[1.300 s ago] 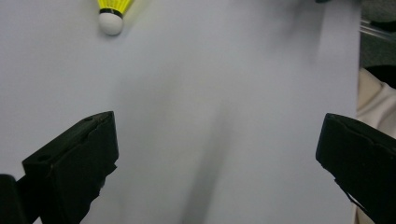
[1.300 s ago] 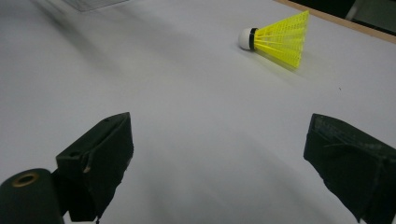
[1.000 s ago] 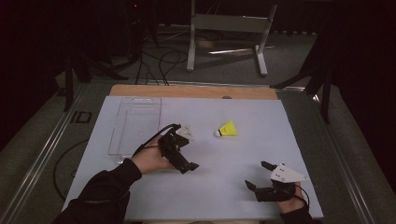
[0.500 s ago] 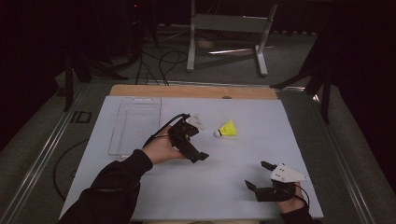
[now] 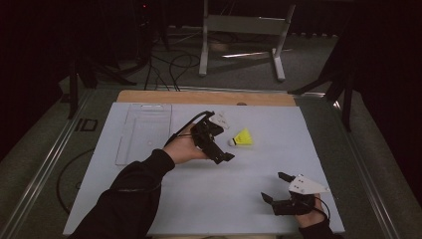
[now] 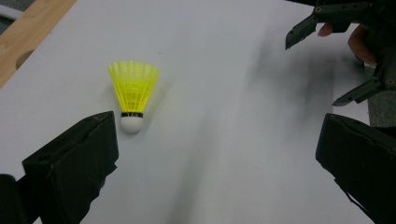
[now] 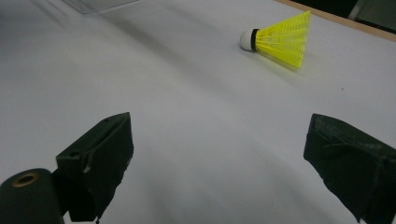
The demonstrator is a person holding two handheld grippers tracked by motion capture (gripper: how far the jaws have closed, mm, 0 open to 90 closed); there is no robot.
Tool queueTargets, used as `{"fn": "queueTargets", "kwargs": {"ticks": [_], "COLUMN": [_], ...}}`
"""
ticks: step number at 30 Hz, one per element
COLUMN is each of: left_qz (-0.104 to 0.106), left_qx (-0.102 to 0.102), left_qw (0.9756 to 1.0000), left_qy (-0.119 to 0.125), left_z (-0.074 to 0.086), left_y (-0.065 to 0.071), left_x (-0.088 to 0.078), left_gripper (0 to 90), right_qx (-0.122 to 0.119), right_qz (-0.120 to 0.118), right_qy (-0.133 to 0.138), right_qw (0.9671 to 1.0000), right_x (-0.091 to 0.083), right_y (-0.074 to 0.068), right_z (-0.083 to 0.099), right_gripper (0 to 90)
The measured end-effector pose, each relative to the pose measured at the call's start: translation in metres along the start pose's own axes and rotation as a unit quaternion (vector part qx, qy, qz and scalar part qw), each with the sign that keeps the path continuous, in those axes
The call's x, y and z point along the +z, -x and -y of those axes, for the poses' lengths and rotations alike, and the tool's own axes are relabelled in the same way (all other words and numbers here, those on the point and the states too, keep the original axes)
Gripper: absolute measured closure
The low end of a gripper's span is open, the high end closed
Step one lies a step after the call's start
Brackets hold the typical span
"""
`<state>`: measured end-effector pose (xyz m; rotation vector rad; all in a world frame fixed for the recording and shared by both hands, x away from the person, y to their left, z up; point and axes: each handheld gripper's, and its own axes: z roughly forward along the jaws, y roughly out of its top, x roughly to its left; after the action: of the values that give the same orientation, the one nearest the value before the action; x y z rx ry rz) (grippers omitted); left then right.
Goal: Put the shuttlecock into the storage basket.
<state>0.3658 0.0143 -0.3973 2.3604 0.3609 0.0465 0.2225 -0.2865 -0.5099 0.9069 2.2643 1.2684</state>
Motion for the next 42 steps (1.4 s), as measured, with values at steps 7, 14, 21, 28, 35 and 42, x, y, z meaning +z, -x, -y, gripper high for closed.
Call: {"fn": "queueTargets", "kwargs": {"ticks": [7, 14, 21, 28, 35, 42], "left_qz": [-0.008, 0.004, -0.005, -0.005, -0.011, -0.018], "left_qx": [-0.002, -0.004, -0.008, -0.024, -0.027, -0.027], "left_qw": [0.9998, 0.9994, 0.999, 0.9994, 0.999, 0.9993], "left_qy": [0.016, 0.033, 0.044, 0.024, 0.032, 0.02], "left_z": [-0.007, -0.013, -0.01, -0.003, 0.005, 0.013], "left_y": [-0.01, -0.018, -0.03, -0.045, -0.054, -0.058], "left_x": [0.005, 0.014, 0.028, 0.053, 0.068, 0.083], "left_gripper": [0.1, 0.1, 0.2, 0.2, 1.1, 2.1], "right_qx": [0.0, -0.003, -0.003, -0.003, -0.005, -0.004], "right_qz": [-0.001, 0.0, 0.002, -0.002, -0.003, -0.005], "right_qy": [0.001, 0.003, 0.005, 0.006, 0.007, 0.007], "right_qw": [1.0, 1.0, 1.0, 1.0, 1.0, 1.0], "right_x": [0.0, 0.0, 0.0, 0.0, 0.0, 0.001], "right_y": [0.0, 0.0, 0.0, 0.0, 0.0, -0.001], "right_z": [0.0, 0.0, 0.0, 0.0, 0.0, 0.001], "right_gripper": [8.2, 8.1, 8.1, 8.1, 8.1, 8.2]}}
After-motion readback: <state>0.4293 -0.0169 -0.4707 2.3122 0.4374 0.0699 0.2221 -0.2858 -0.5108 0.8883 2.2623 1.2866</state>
